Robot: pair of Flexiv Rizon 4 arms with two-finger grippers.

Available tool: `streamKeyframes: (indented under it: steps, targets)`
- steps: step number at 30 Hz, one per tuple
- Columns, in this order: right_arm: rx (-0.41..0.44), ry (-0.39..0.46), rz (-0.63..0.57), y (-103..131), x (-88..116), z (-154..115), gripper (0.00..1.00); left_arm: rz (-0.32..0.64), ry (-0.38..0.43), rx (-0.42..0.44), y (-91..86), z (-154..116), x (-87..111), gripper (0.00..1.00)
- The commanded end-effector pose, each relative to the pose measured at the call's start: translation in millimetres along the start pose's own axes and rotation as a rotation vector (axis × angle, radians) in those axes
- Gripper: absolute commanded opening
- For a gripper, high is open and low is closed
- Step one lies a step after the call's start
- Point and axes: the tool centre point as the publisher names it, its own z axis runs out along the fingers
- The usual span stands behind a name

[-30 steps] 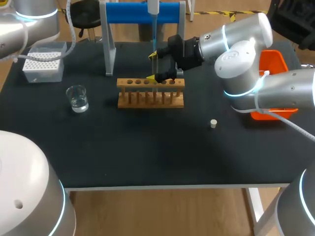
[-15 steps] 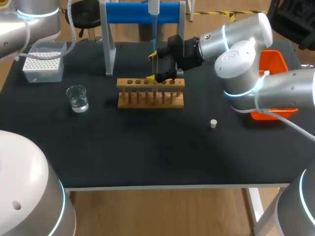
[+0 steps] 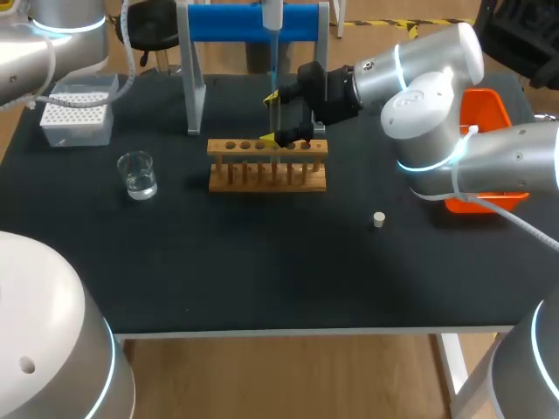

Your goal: Invert the test tube, pick up the pipette, mount the tip to pipette, aspirate from beaker and dispense into the tube, eject the tip, return the pipette, and cap with the stopper.

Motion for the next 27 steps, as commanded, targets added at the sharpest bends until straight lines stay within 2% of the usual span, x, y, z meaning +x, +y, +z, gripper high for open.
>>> streamKeyframes:
  steps: [1,27]
  targets:
    - [0.0,0.003,0.0,-0.1,-0.5,-1.1,1.0,0.002,0.003,0.002,2.1,-1.2,-1.3,0.0]
    - [0.0,0.003,0.0,-0.1,-0.5,-1.1,1.0,0.006,-0.005,-0.043,8.8,-4.5,-3.6,0.0]
